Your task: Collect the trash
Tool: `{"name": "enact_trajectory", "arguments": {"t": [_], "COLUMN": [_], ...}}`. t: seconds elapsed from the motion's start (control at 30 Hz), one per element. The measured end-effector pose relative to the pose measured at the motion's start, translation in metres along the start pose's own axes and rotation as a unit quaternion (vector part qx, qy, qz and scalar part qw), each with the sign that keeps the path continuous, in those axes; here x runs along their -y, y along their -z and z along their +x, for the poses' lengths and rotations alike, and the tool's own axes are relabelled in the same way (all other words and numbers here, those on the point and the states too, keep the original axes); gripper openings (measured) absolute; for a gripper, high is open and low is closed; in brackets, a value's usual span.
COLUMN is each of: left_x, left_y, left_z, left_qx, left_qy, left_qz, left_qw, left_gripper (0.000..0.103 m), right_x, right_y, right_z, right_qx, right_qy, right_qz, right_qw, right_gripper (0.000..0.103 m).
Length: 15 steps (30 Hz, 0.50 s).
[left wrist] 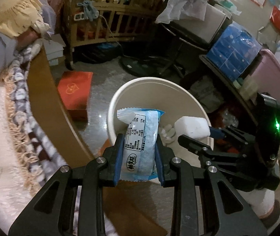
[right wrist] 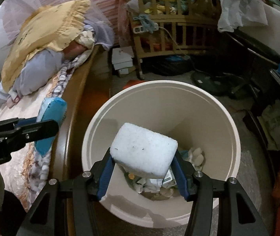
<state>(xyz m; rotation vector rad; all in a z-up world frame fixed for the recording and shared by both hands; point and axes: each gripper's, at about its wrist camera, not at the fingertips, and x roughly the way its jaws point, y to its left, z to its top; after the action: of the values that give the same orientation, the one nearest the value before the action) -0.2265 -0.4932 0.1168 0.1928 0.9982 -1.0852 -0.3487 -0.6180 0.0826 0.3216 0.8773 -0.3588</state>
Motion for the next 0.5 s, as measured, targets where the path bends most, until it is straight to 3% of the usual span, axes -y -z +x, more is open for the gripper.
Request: {"name": "enact_trajectory", "arguments": {"t": [0.1, 0.17, 0.23, 0.5], "left_x": [0.0, 0.0, -0.002, -0.013], "left_y": [-0.003, -0.004, -0.005, -0.001], "left_z": [0.012, 0.017, 0.02, 0.01], "left_qx": [-0.005, -0.003, 0.002, 0.021], "left_qy": [0.012, 0.015, 0.019, -0.004], "left_qz": [-0.005, -0.008, -0.01, -0.02], "left_qw": [0.9999, 0.9998, 0.9998, 0.9996], "left_gripper": [0.031, 0.05, 0.056, 0.056], "right_x": [0.005, 0.008, 0.013, 0.008], "right_y": [-0.005, -0.007, -0.009, 0.001], "right_z": [0.004, 0.006, 0.006, -0.001], "right_qx": [0.002, 0.006, 0.01, 0.015], "right_qy": [0.012, 0.02, 0.025, 0.025], "right_qz": [0.007, 0.012, 0.021, 0.029], "right_qw": [1.0, 1.0, 0.999, 0.999], "right_gripper": [0.062, 0.066, 0.072, 0.075]}}
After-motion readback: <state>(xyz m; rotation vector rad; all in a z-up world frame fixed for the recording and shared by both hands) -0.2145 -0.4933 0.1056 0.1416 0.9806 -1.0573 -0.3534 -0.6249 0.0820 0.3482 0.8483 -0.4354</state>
